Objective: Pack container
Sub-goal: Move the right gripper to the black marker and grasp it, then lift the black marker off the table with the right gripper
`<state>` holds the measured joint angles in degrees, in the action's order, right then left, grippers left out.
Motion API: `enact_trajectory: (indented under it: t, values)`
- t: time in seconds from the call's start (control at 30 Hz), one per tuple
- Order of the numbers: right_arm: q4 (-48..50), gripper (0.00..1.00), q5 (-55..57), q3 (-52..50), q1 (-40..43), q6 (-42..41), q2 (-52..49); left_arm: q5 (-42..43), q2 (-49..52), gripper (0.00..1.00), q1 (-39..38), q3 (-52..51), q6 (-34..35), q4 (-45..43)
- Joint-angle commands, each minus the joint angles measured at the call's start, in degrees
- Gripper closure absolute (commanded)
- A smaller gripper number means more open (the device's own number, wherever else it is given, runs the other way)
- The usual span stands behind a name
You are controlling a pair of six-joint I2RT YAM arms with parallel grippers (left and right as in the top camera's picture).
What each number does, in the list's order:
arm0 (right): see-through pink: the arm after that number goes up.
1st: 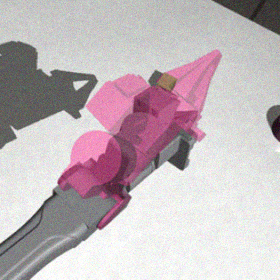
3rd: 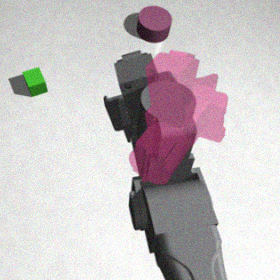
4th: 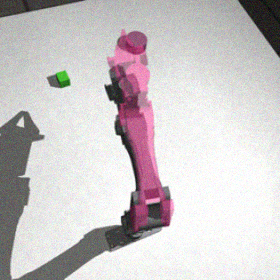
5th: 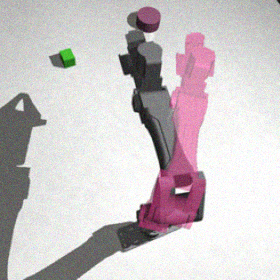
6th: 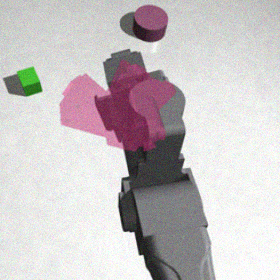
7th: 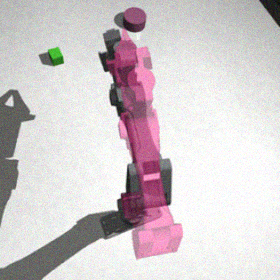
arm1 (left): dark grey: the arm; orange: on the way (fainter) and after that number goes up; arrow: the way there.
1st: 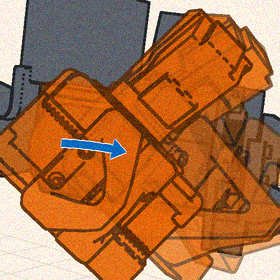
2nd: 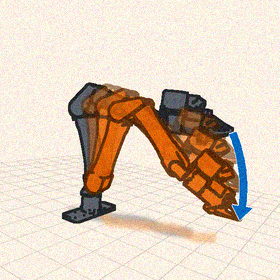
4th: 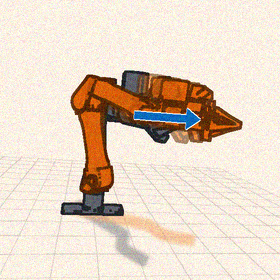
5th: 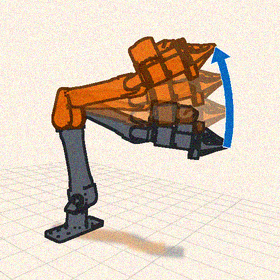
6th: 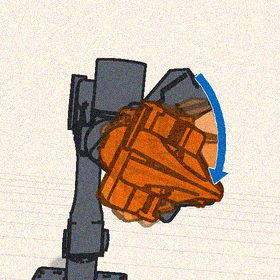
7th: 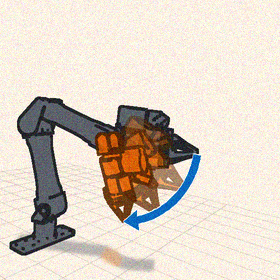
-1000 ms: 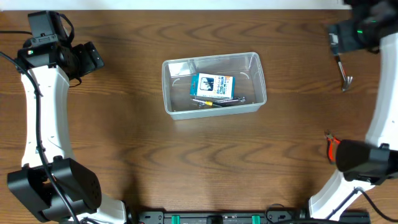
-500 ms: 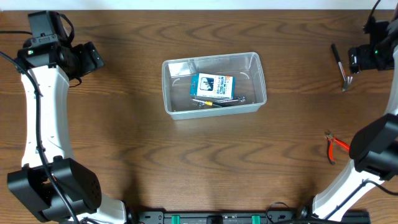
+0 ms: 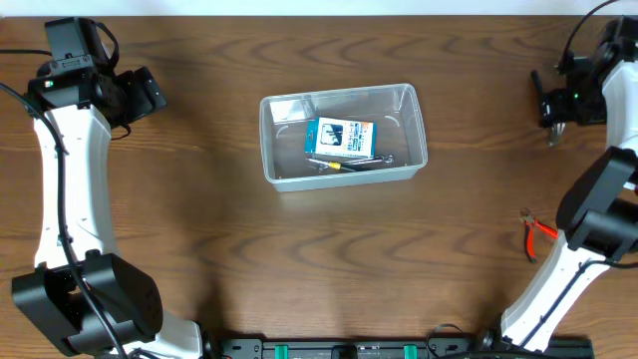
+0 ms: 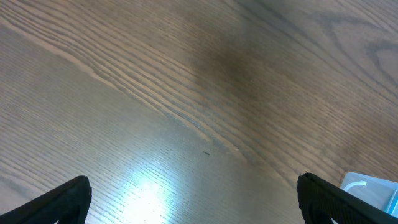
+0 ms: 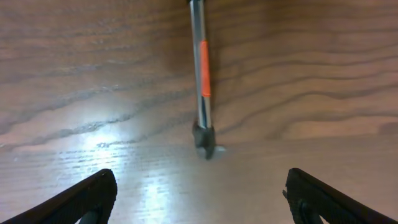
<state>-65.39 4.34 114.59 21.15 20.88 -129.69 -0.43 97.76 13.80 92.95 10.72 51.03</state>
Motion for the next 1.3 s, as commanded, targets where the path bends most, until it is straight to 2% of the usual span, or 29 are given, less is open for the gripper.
enact_trajectory:
  t: [0.0, 0.13, 0.3, 0.67, 0.87, 1.27]
  values:
    - [0.11, 0.11, -0.26, -0.48, 0.20, -1.38, -2.67, -0.48, 0.31, 0.02, 0.17, 0.28, 0.55, 0.15]
    - [0.26, 0.12, -0.26, -0.48, 0.22, -2.21, -4.83, -0.48, 0.31, 0.02, 0.17, 0.28, 0.55, 0.15]
    - [0.24, 0.23, -0.26, -0.48, 0.22, -3.34, -6.27, -0.48, 0.31, 0.02, 0.17, 0.28, 0.57, 0.15]
    - [0.33, 0.24, -0.02, -0.50, 0.55, -3.32, -6.36, -0.48, 0.31, 0.02, 0.17, 0.28, 0.57, 0.15]
    - [1.73, 0.20, -0.02, -0.50, 1.42, -3.32, -6.38, -0.48, 0.31, 0.02, 0.17, 0.28, 0.57, 0.15]
    - [2.91, 0.24, -1.42, -1.07, 1.81, -3.74, -6.40, -0.48, 0.31, 0.02, 0.17, 0.28, 0.57, 0.15]
